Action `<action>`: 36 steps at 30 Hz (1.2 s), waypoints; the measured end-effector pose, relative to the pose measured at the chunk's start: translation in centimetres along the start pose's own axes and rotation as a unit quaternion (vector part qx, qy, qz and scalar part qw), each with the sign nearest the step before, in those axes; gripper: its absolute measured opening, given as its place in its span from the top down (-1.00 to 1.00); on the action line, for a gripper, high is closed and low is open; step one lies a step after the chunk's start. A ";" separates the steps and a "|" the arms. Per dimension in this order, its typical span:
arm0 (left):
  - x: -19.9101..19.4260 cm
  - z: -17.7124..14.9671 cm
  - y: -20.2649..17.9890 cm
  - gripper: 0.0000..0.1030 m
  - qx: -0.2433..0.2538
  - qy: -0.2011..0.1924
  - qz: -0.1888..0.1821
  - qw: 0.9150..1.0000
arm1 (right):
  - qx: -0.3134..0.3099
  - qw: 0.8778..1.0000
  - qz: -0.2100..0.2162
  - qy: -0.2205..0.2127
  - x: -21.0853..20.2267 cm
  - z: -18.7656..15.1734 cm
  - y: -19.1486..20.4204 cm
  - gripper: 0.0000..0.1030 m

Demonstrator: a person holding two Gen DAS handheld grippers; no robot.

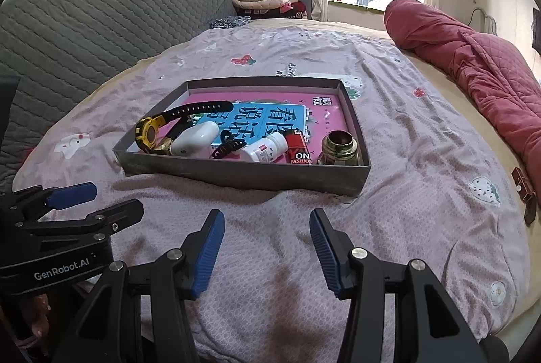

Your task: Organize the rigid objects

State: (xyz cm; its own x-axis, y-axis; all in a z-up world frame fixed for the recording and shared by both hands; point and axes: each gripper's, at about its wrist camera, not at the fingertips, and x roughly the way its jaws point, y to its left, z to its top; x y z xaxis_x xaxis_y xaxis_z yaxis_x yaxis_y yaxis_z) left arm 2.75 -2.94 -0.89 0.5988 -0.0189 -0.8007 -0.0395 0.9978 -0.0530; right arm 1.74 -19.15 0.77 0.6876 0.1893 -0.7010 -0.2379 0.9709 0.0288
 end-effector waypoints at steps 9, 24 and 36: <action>0.4 -0.1 -0.3 -0.43 0.005 0.005 0.005 1.000 | 0.006 1.000 -0.002 -0.003 0.1 0.1 -0.5 -0.01; 0.5 -0.1 -0.3 -0.43 0.004 0.004 0.009 1.000 | 0.011 1.000 0.003 -0.003 0.2 0.2 -0.6 -0.01; 0.4 -0.1 -0.2 -0.43 0.003 0.003 0.010 1.000 | 0.012 1.000 0.006 -0.003 0.2 0.1 -0.7 -0.01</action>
State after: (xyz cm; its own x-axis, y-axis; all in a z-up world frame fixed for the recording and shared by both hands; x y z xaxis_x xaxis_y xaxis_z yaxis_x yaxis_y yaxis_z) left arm 2.90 -3.13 -1.26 0.5927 -0.0002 -0.8054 -0.0458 0.9984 -0.0340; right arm 2.13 -19.76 0.64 0.6885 0.2017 -0.6966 -0.2292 0.9718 0.0548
